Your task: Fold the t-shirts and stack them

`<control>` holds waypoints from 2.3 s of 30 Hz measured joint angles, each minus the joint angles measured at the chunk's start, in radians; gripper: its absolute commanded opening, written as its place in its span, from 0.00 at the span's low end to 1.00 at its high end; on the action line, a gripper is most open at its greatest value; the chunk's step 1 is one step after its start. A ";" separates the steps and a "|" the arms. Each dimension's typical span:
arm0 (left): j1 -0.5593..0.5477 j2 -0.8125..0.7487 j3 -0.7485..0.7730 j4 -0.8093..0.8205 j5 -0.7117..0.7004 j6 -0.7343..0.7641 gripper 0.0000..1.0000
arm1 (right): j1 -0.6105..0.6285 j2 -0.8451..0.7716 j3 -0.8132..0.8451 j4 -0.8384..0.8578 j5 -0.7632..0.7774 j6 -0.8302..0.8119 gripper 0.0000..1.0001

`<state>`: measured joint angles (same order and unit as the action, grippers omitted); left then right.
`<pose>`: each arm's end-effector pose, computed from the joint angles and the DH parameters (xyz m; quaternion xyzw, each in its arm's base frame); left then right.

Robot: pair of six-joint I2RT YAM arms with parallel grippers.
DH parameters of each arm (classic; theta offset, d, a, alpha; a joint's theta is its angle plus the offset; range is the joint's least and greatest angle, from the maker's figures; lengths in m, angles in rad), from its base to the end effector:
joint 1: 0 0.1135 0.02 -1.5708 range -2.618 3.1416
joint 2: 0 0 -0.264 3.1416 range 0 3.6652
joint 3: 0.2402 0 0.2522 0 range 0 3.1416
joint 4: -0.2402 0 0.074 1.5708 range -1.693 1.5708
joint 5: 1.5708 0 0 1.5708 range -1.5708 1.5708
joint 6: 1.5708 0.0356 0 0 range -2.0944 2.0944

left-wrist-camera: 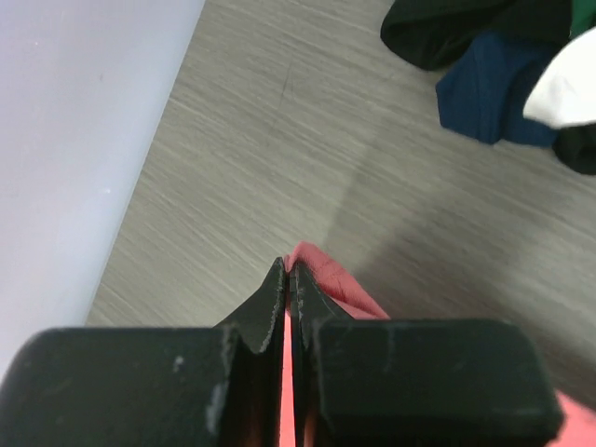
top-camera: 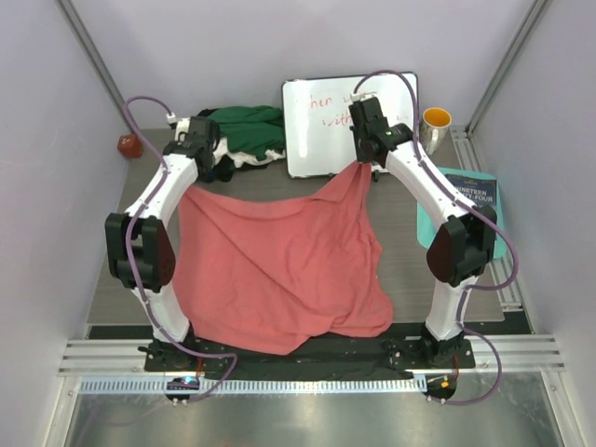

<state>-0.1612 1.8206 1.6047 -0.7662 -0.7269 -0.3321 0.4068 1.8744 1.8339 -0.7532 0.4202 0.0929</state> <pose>0.3920 -0.0398 0.2918 -0.1791 0.8824 0.2637 0.3460 0.3922 0.1532 0.3395 -0.0634 0.9063 -0.0954 0.4067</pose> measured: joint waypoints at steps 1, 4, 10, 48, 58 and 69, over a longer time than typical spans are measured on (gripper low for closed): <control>0.001 0.013 0.014 0.000 -0.003 0.000 0.00 | -0.005 0.019 0.030 -0.003 0.006 -0.008 0.01; 0.010 0.038 0.031 0.004 -0.007 -0.001 0.00 | -0.023 0.058 0.098 -0.010 0.026 -0.022 0.01; 0.021 0.095 0.051 0.008 -0.026 0.000 0.00 | -0.050 0.117 0.191 -0.019 0.064 -0.048 0.01; 0.042 0.429 0.313 0.051 -0.006 0.051 0.00 | -0.073 0.377 0.388 0.031 0.082 -0.070 0.01; 0.048 0.478 0.358 0.055 0.002 0.054 0.00 | -0.074 0.405 0.388 0.072 0.083 -0.072 0.01; 0.048 0.497 0.389 0.068 0.013 0.060 0.00 | -0.082 0.430 0.388 0.102 0.084 -0.074 0.01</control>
<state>-0.1127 2.3180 1.9938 -0.6987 -0.7136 -0.2718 0.3252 2.3047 2.2215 -0.6514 0.5041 0.0185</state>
